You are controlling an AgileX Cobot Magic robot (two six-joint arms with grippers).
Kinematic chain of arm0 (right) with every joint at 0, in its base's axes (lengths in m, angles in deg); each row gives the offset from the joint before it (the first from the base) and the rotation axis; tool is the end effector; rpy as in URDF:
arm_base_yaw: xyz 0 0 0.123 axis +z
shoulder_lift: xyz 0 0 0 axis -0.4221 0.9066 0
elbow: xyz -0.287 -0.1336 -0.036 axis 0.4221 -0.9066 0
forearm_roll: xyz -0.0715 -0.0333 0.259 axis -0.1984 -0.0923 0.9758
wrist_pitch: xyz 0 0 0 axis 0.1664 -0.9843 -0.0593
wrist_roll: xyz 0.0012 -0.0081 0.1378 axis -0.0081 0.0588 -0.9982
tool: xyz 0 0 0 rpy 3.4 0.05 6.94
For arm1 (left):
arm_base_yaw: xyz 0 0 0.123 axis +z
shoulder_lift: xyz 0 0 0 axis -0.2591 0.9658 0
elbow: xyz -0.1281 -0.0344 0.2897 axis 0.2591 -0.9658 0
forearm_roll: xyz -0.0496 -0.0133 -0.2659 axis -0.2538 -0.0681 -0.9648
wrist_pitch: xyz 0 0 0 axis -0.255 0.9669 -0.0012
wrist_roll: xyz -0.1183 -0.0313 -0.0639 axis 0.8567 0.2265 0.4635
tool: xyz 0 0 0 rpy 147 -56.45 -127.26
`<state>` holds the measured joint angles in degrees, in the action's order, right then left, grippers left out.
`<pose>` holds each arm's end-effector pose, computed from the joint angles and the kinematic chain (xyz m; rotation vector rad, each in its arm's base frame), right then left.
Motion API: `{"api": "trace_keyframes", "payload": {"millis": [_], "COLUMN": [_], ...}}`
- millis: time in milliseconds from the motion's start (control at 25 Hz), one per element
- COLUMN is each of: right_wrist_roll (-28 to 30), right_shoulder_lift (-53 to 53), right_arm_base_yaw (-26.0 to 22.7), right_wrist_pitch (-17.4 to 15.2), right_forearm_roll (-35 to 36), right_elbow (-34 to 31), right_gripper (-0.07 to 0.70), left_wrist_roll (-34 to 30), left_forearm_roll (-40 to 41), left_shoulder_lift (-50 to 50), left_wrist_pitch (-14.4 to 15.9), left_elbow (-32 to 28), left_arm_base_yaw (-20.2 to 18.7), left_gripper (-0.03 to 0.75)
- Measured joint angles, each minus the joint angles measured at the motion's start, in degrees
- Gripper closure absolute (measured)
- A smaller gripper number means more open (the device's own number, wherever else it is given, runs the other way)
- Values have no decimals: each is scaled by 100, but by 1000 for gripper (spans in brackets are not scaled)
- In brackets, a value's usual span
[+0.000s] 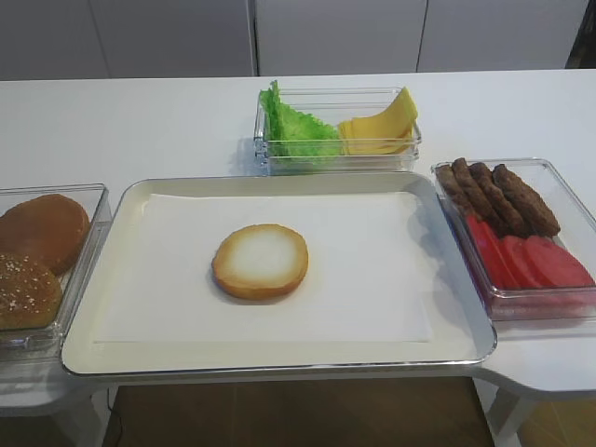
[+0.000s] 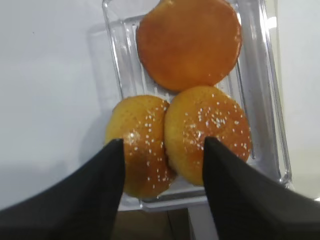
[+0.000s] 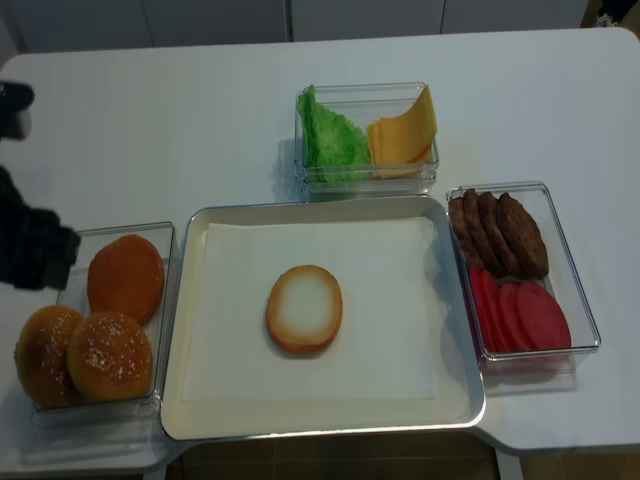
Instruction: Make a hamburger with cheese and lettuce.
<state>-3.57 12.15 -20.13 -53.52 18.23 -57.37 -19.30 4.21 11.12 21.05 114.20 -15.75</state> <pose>0.0138 0.0067 0.2448 -0.0772 2.1374 0.1119 0.2428 0.0068 0.3133 0.0253 2.7962 0.1023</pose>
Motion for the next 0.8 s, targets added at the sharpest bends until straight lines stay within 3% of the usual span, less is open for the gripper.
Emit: {"api": "trace_keyframes", "payload": {"millis": [360,800], "right_wrist_roll": [0,0], "right_shoulder_lift": [0,0], "right_arm_base_yaw": [0,0], "right_wrist_pitch": [0,0], "right_forearm_roll": [0,0], "right_elbow": [0,0], "right_gripper": [208,208], "left_wrist_roll": [0,0], "left_forearm_roll": [0,0], "left_shoulder_lift": [-1708,-3838], "left_wrist_pitch": [-3,82], "left_elbow": [-1238,-2329], "left_arm_base_yaw": [0,0], "left_gripper": [342,343]}}
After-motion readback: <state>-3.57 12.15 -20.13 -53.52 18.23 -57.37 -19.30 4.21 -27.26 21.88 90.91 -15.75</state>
